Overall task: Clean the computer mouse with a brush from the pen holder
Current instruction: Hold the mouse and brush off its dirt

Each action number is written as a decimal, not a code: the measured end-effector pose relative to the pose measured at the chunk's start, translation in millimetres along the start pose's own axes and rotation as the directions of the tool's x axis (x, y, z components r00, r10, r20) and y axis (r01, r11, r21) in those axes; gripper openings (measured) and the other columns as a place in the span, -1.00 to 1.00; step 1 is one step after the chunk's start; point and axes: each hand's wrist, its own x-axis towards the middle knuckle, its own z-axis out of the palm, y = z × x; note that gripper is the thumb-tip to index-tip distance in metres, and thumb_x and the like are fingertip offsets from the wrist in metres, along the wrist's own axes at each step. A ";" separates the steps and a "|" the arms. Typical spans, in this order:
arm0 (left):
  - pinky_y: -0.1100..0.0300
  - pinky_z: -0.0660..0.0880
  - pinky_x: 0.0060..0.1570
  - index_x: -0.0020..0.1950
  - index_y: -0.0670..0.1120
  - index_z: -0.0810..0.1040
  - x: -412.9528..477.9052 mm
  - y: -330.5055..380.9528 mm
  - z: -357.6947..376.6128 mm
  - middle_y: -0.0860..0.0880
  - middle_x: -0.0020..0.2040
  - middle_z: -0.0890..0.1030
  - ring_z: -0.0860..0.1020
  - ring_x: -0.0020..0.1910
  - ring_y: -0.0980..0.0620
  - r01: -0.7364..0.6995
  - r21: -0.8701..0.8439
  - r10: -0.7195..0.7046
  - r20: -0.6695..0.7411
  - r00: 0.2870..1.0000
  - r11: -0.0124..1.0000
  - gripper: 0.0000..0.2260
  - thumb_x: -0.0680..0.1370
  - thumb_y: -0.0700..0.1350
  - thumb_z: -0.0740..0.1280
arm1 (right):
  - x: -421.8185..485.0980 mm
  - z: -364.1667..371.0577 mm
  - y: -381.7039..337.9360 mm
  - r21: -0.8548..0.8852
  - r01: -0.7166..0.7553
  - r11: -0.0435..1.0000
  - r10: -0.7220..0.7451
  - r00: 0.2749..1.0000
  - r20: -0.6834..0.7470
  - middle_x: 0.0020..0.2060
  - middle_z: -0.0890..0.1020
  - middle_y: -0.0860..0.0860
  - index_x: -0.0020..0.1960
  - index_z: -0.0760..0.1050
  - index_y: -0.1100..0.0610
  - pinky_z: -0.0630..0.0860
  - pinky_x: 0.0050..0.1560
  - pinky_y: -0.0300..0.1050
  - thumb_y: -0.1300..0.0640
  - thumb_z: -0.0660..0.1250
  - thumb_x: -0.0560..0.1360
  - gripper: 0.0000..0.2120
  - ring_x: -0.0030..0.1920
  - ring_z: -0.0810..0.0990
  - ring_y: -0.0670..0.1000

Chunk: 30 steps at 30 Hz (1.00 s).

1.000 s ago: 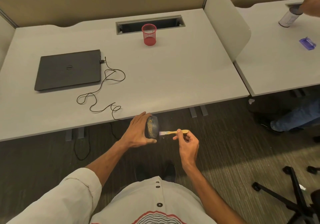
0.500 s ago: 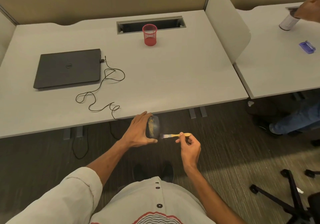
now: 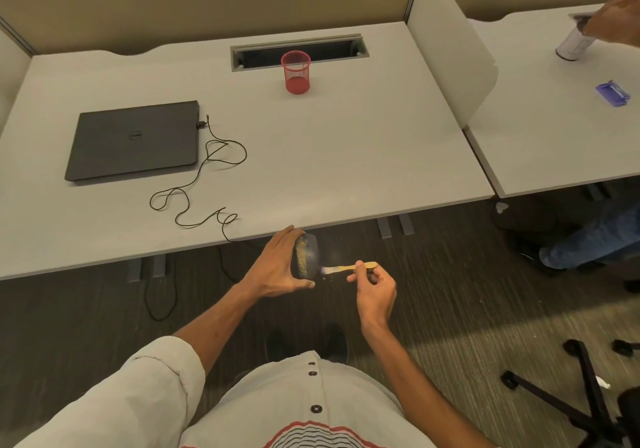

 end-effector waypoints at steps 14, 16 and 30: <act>-0.18 0.05 0.76 0.75 0.01 0.02 5.7 1.0 1.6 -0.01 0.78 0.01 -0.01 0.78 -0.06 -0.011 0.028 0.011 0.004 1.000 1.000 0.11 0.43 0.37 0.57 | 4.6 -0.1 -0.9 0.044 0.009 0.999 -0.009 1.000 -0.015 -0.28 0.75 -0.06 -0.06 0.72 0.05 0.56 -0.19 -0.02 0.01 0.42 0.69 -0.80 -0.29 0.62 -0.15; -0.18 0.04 0.76 0.76 0.01 0.01 7.1 1.3 1.3 -0.01 0.79 0.00 -0.02 0.78 -0.07 0.002 0.035 -0.001 -0.017 1.000 0.999 0.12 0.43 0.38 0.56 | 5.9 -3.2 -2.4 -0.039 0.038 0.998 -0.041 0.997 -0.070 -0.29 0.74 -0.09 -0.06 0.70 0.03 0.62 -0.17 0.03 -0.01 0.41 0.68 -0.80 -0.24 0.67 -0.11; -0.12 -0.05 0.77 0.76 -0.08 -0.01 23.3 18.5 9.1 -0.08 0.78 0.02 -0.05 0.79 -0.07 -0.002 0.041 0.008 -0.149 0.989 0.999 0.17 0.42 0.47 0.49 | -24.6 -15.5 -22.7 -0.519 0.737 0.433 -0.761 0.608 0.228 -0.16 0.77 -0.08 0.10 0.77 0.07 0.53 -0.32 -0.17 0.08 0.58 0.56 -0.87 -0.26 0.66 -0.13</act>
